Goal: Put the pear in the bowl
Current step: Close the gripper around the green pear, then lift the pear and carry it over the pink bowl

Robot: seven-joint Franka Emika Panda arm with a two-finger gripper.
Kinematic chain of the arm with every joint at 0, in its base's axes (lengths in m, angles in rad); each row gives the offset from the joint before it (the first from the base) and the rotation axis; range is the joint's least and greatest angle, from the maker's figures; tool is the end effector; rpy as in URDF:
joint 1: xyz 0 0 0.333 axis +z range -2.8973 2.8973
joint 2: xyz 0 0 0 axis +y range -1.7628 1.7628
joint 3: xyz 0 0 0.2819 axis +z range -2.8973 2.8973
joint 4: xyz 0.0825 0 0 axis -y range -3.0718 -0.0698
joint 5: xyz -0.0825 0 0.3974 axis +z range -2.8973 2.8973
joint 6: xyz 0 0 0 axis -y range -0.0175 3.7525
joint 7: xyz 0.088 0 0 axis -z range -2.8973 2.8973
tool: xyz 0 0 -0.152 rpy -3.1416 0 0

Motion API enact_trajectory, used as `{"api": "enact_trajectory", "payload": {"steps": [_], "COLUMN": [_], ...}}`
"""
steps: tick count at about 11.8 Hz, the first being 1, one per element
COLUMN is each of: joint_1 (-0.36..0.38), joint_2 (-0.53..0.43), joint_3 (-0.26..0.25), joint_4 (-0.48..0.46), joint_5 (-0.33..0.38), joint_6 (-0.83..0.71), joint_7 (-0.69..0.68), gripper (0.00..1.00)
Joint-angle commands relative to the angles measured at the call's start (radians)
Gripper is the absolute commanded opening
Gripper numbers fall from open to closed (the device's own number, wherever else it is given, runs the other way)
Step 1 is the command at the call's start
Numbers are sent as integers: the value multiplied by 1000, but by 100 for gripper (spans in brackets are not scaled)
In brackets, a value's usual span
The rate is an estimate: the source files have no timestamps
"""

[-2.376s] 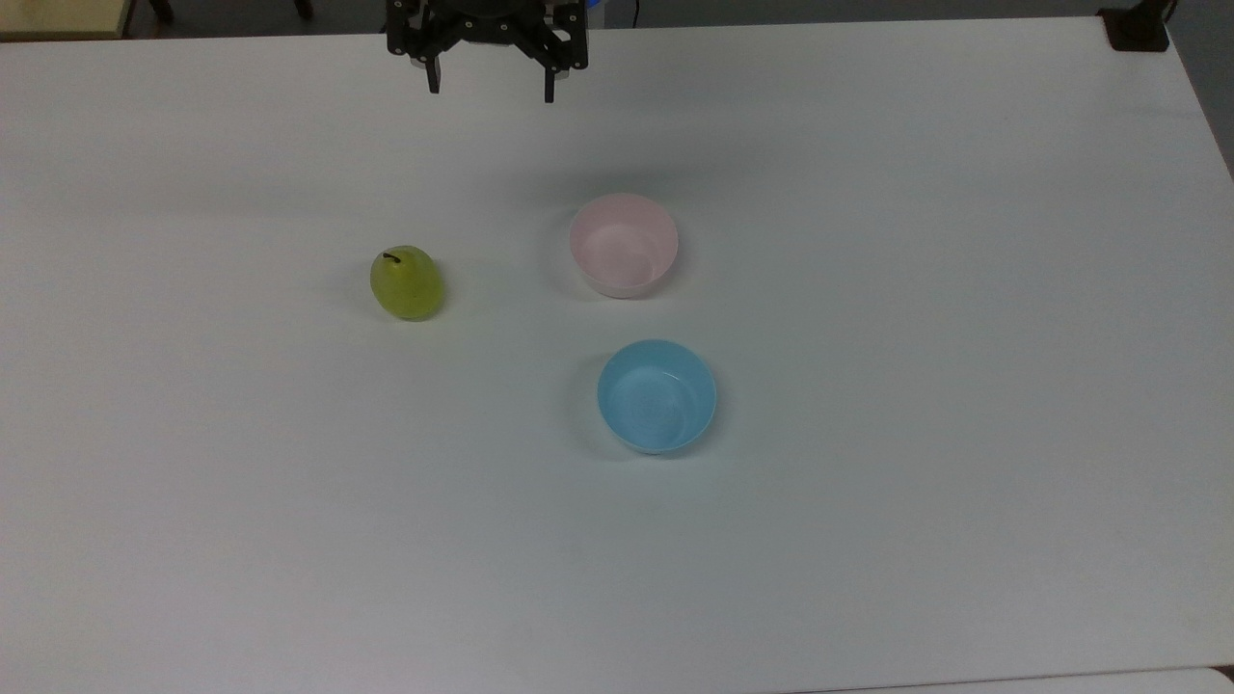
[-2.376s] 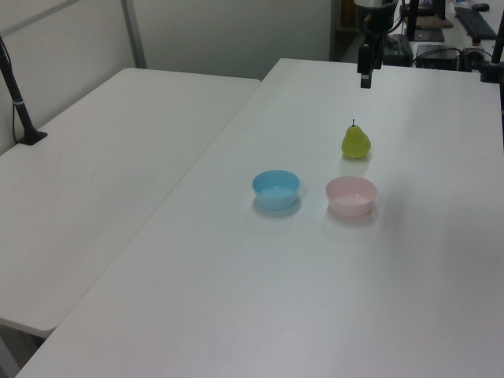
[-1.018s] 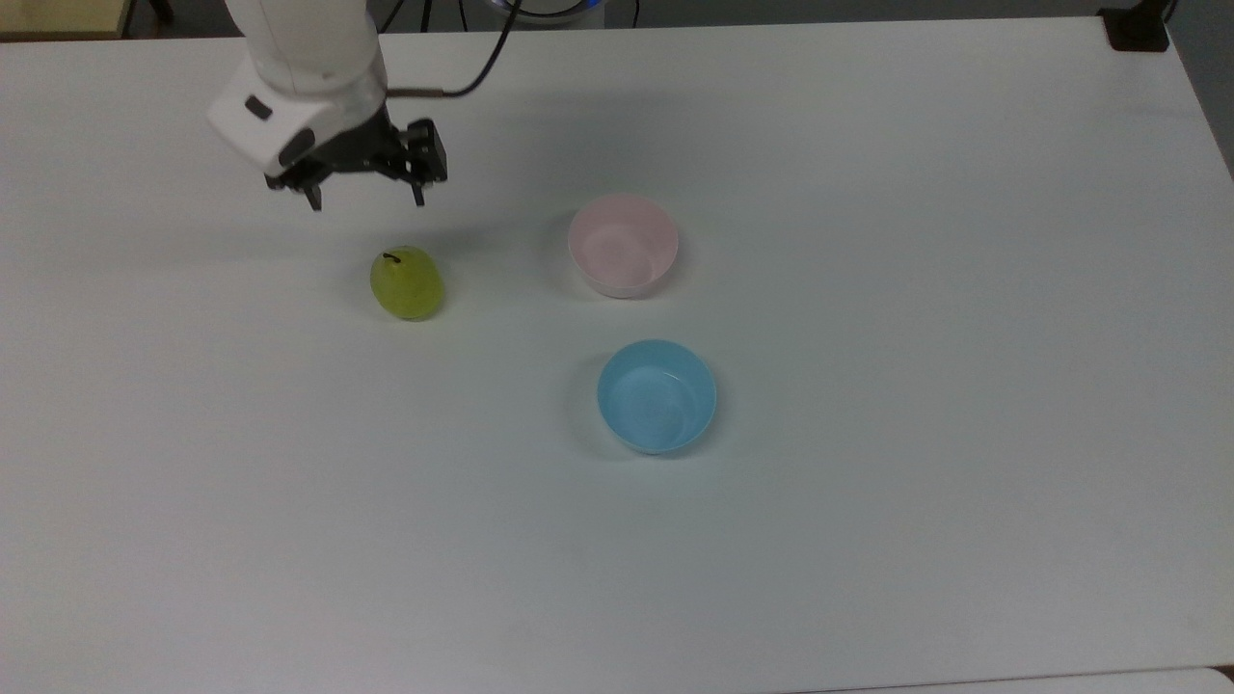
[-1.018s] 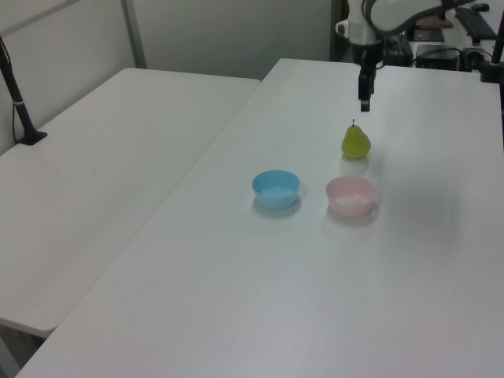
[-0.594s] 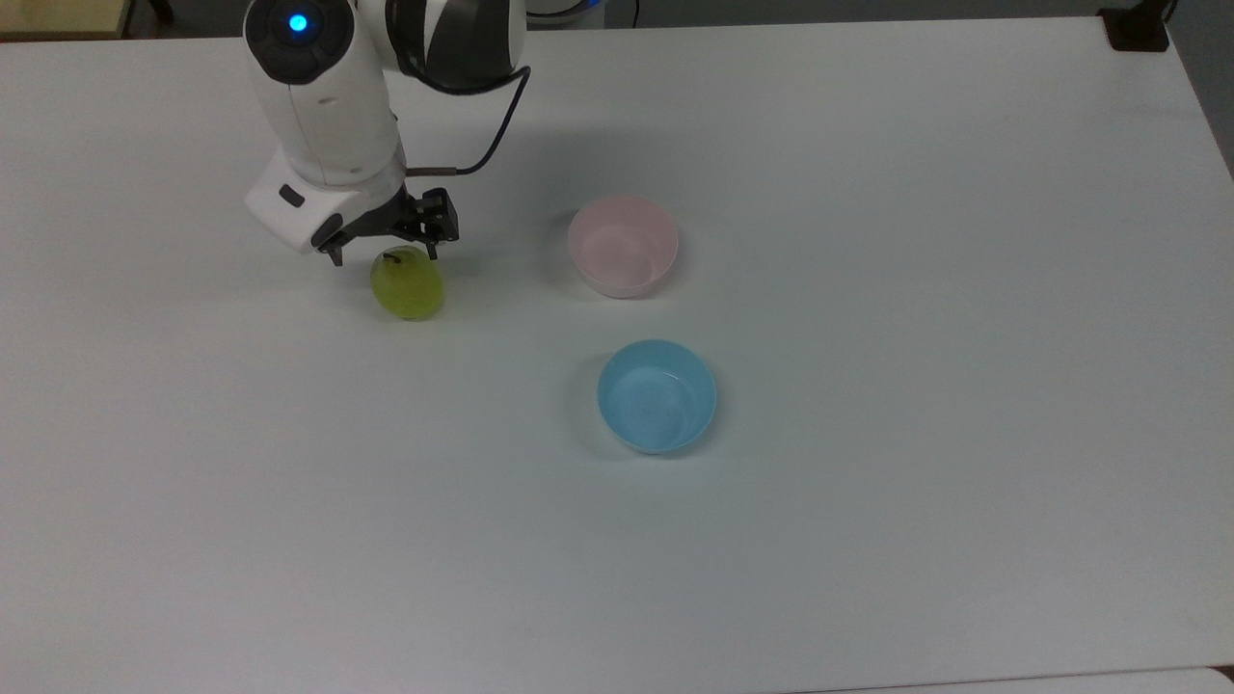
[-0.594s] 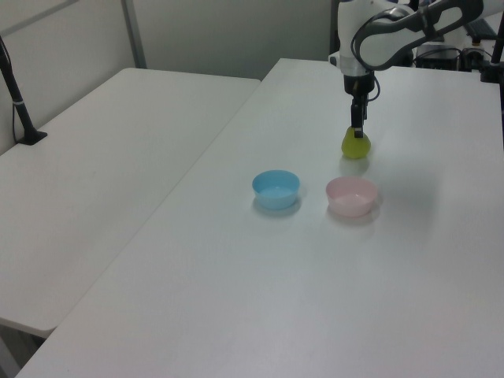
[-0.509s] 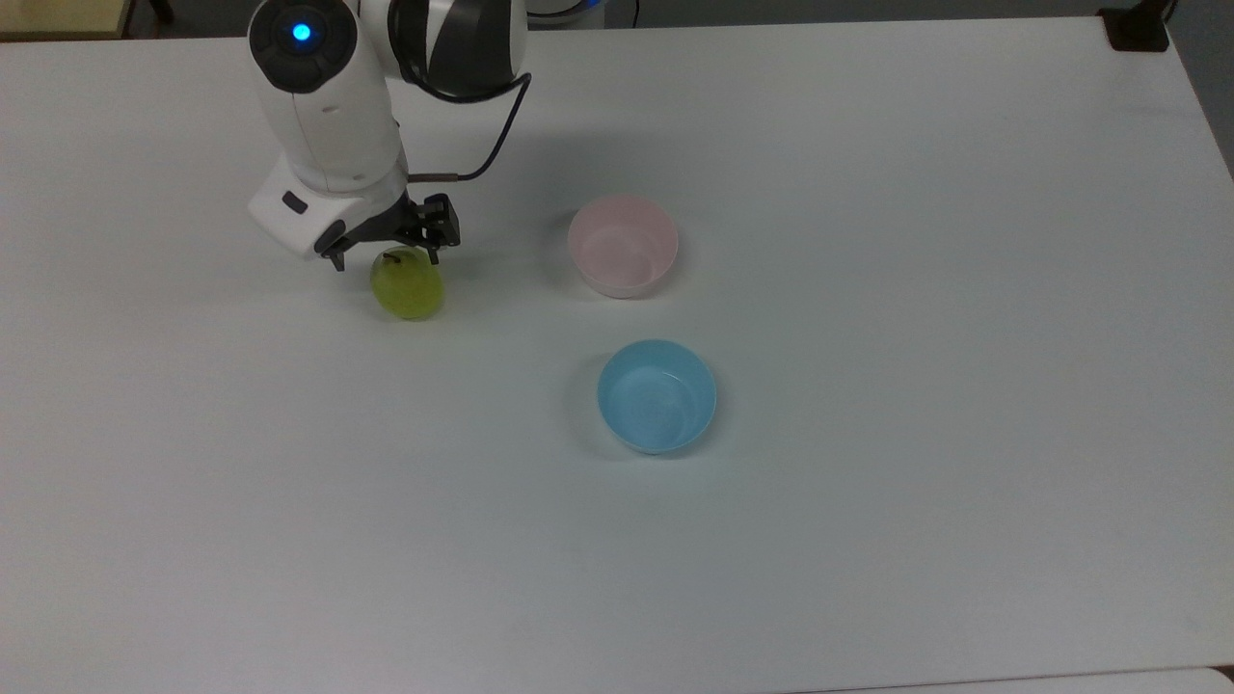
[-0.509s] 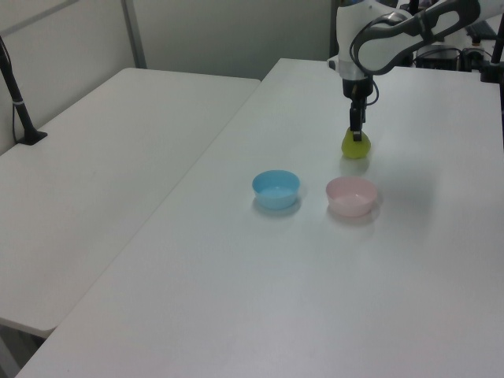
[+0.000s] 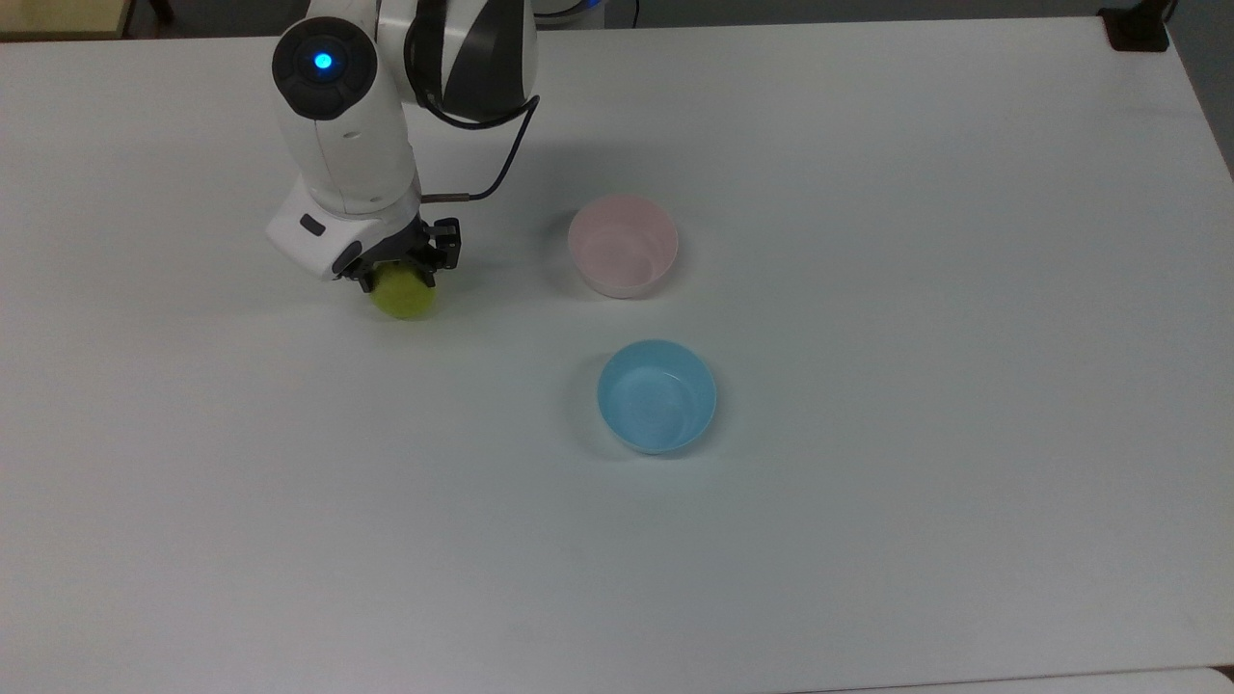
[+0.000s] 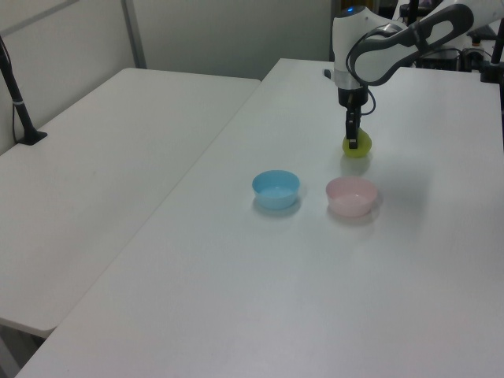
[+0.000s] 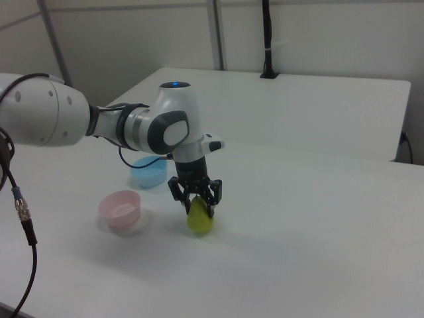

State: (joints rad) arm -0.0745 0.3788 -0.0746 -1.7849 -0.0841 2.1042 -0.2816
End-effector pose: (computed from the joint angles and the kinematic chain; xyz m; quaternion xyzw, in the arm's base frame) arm 0.6277 -0.1004 0.2549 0.9942 0.0907 -0.0393 0.0420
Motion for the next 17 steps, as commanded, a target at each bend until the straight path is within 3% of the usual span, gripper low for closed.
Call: {"api": "enact_trajectory", "payload": {"steps": [1, 7, 10, 14, 17], "joint_1": [4, 9, 128, 309, 380], "joint_2": [-44, -250, -311, -288, -206], "joint_3": [-4, 7, 9, 9, 9], "joint_4": [-34, 5, 15, -19, -44], "joint_5": [-9, 9, 15, 17, 15], "joint_6": [21, -217, -312, -306, -202], "joint_7": [-25, -30, 83, 289, 366], "gripper": [31, 31, 31, 32, 32]}}
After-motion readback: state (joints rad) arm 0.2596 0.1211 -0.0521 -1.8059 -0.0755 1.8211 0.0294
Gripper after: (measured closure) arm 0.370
